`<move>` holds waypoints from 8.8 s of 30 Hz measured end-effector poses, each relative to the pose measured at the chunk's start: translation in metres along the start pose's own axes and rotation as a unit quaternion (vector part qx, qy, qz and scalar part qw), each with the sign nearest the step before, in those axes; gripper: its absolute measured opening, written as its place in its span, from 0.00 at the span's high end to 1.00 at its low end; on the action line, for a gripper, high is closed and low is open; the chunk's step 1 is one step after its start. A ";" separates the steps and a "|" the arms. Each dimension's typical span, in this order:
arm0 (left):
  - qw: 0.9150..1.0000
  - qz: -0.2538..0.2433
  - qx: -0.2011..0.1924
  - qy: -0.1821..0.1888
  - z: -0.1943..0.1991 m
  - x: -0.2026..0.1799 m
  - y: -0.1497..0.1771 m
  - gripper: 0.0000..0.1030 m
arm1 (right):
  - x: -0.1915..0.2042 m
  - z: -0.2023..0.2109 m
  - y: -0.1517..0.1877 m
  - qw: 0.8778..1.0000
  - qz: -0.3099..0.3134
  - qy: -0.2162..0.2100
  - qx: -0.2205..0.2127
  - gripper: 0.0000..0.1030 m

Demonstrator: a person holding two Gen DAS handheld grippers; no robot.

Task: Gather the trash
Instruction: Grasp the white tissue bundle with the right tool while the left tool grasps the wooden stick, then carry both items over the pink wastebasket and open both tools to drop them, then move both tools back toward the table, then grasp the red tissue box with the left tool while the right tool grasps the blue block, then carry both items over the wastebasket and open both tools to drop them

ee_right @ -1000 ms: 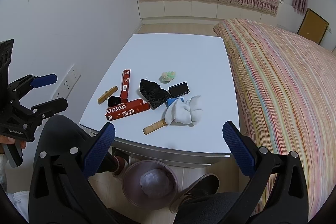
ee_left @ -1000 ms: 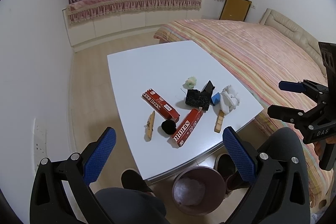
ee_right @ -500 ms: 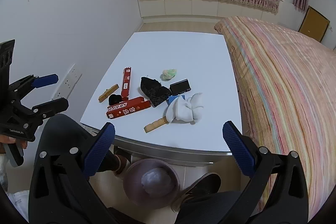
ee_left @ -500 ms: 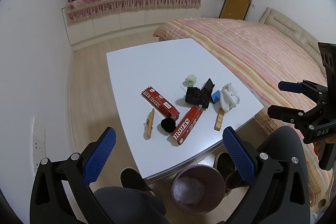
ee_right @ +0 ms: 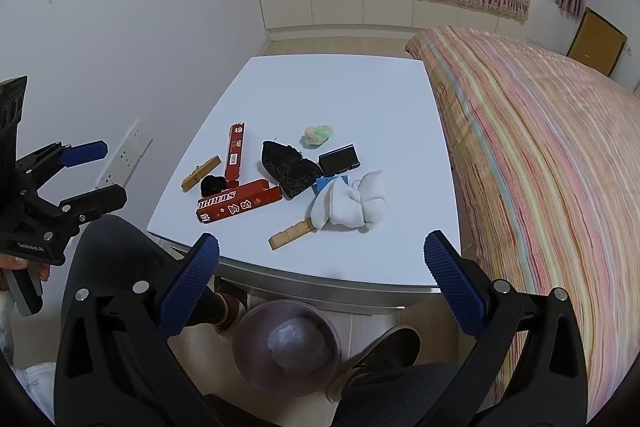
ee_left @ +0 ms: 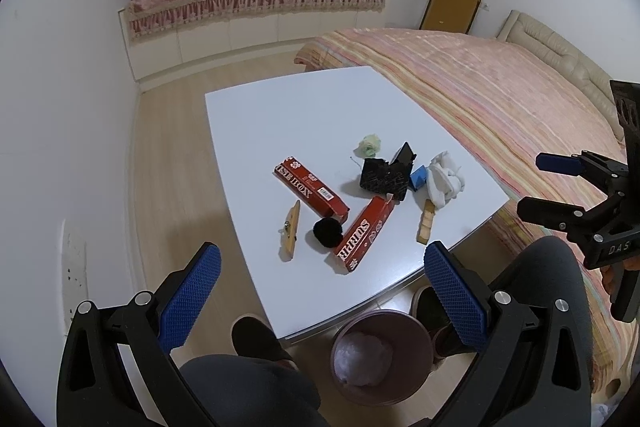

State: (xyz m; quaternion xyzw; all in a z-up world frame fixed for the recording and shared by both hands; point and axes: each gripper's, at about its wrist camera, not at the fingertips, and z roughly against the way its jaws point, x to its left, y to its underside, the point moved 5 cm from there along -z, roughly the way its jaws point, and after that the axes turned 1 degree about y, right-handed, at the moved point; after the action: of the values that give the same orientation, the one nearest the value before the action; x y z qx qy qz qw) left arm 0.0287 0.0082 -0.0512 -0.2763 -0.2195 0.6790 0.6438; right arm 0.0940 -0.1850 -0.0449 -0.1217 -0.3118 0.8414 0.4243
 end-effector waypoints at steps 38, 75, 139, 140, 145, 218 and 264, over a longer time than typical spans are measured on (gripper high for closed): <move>0.995 -0.016 0.098 -0.003 -0.101 0.045 0.001 0.48 | -0.036 -0.115 -0.020 0.997 -0.017 -0.001 0.071 0.09; 0.997 -0.037 0.040 0.047 -0.016 -0.015 0.004 0.89 | 0.004 -0.016 0.011 0.999 0.008 -0.029 0.014 0.58; 0.998 -0.009 0.034 0.059 0.016 -0.051 0.064 0.07 | 0.036 0.024 0.086 0.998 0.007 -0.055 0.027 0.04; 0.998 -0.008 0.034 0.059 0.016 -0.050 0.063 0.07 | 0.036 0.023 0.084 0.998 0.007 -0.054 0.027 0.04; 0.998 0.001 0.033 0.055 0.014 -0.043 0.053 0.07 | 0.033 0.021 0.074 0.998 0.007 -0.050 0.025 0.04; 0.993 0.096 0.057 -0.048 -0.140 0.026 -0.041 0.80 | -0.022 -0.130 -0.027 0.998 0.049 -0.011 0.042 0.70; 0.994 -0.071 0.013 0.086 0.016 -0.061 0.013 0.83 | 0.032 0.035 0.030 0.997 0.055 -0.047 -0.024 0.70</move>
State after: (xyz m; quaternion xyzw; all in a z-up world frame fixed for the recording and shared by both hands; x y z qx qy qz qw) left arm 0.0097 -0.0526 -0.0419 -0.3086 -0.1737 0.6082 0.7105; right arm 0.0387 -0.1884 -0.0345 -0.1091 -0.3446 0.8605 0.3591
